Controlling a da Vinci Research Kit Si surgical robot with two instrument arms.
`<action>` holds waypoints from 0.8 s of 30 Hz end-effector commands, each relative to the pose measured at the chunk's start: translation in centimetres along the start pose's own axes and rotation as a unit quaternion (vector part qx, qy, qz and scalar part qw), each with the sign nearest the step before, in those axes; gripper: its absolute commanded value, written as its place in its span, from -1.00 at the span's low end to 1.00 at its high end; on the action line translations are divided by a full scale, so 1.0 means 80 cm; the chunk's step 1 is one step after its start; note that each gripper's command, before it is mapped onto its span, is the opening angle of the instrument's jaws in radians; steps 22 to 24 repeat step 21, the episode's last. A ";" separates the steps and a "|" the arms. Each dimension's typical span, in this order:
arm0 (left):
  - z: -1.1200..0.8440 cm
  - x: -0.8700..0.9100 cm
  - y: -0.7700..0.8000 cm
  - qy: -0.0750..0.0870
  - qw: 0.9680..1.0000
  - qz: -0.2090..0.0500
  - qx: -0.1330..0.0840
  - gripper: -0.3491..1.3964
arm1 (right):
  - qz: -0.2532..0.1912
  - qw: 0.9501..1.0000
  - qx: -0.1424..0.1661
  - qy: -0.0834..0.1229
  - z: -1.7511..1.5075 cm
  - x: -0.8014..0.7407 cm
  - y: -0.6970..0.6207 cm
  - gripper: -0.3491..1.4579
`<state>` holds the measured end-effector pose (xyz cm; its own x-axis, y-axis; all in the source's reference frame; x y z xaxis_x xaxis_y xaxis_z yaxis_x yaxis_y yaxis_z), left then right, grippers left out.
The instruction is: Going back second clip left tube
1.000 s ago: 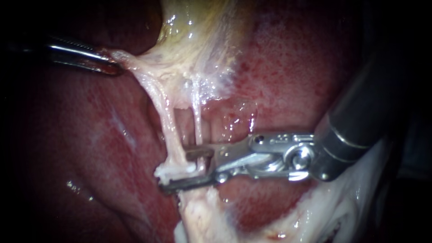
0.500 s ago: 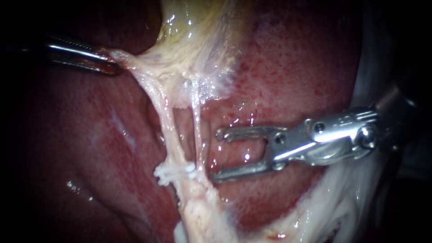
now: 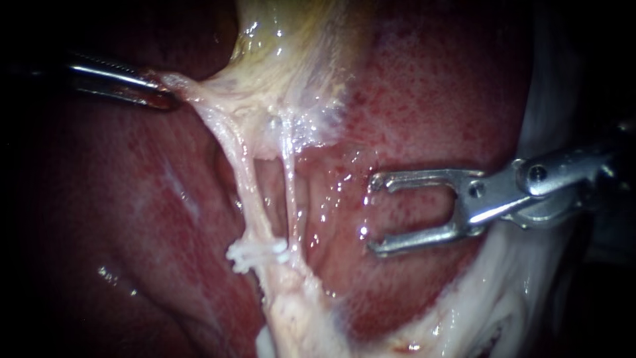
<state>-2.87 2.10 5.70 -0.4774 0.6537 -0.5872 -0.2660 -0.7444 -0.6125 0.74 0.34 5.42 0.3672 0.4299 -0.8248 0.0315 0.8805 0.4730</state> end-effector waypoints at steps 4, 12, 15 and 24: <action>0.0021 -0.0011 0.0004 0.000 1.000 0.002 0.005 -1.00 | 0.001 1.000 -0.003 0.000 -0.0004 -0.0002 0.0003 -0.06; 0.0068 -0.0039 0.0000 -0.002 1.000 0.009 -0.005 -1.00 | 0.001 1.000 -0.003 0.000 -0.0006 -0.0003 0.0003 -0.06; 0.0073 -0.0041 0.0000 -0.002 1.000 0.010 -0.005 -1.00 | -0.002 1.000 -0.002 0.000 -0.0007 -0.0003 0.0003 -0.06; 0.0069 -0.0038 0.0000 -0.003 1.000 0.009 -0.007 -1.00 | -0.001 1.000 -0.003 0.000 -0.0007 -0.0002 0.0003 -0.06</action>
